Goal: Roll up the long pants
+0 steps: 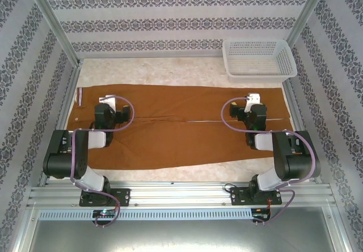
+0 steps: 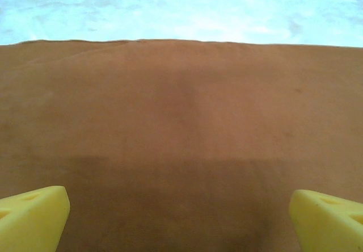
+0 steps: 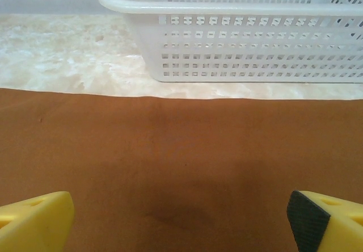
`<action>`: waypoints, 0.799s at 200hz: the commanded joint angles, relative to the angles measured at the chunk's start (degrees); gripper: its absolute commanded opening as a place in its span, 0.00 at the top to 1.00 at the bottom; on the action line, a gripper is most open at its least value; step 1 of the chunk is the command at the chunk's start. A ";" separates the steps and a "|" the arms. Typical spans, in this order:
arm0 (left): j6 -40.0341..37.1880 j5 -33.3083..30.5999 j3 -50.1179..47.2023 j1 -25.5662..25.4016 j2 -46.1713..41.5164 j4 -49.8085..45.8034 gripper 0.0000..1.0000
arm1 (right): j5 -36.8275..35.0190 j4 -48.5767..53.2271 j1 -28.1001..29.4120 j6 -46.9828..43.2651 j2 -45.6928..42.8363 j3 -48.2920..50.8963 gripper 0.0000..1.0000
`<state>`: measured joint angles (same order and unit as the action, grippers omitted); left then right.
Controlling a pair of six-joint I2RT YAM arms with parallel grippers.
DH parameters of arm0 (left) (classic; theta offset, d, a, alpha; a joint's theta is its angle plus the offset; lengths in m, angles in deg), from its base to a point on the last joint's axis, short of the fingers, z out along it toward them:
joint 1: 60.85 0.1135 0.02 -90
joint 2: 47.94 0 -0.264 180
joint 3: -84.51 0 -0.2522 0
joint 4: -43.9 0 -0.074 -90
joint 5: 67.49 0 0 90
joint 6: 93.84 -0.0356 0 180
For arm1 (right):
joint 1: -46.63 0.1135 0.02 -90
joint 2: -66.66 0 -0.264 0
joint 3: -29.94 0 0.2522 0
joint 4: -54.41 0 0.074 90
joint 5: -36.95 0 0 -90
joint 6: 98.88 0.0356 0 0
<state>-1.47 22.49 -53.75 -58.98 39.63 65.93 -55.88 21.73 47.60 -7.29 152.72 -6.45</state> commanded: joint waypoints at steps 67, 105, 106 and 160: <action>40.90 -22.89 34.96 13.29 -14.84 -73.19 0.00 | -3.83 59.79 -7.86 16.23 -13.12 -34.49 0.02; 54.32 -10.69 18.96 26.05 -23.74 -77.14 0.00 | 5.05 67.13 -23.62 33.57 -23.22 -26.87 0.04; 54.54 -10.66 18.65 26.20 -23.92 -77.16 0.00 | 5.30 67.33 -24.03 33.79 -23.40 -26.64 0.04; 65.52 -5.51 4.57 31.61 -32.36 -78.86 0.00 | 14.53 72.03 -35.90 38.93 -25.70 -18.13 0.07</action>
<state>55.86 13.77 -44.65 -28.41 12.79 -11.49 -47.93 89.77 14.21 26.06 127.52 -27.81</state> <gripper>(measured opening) 0.998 0.939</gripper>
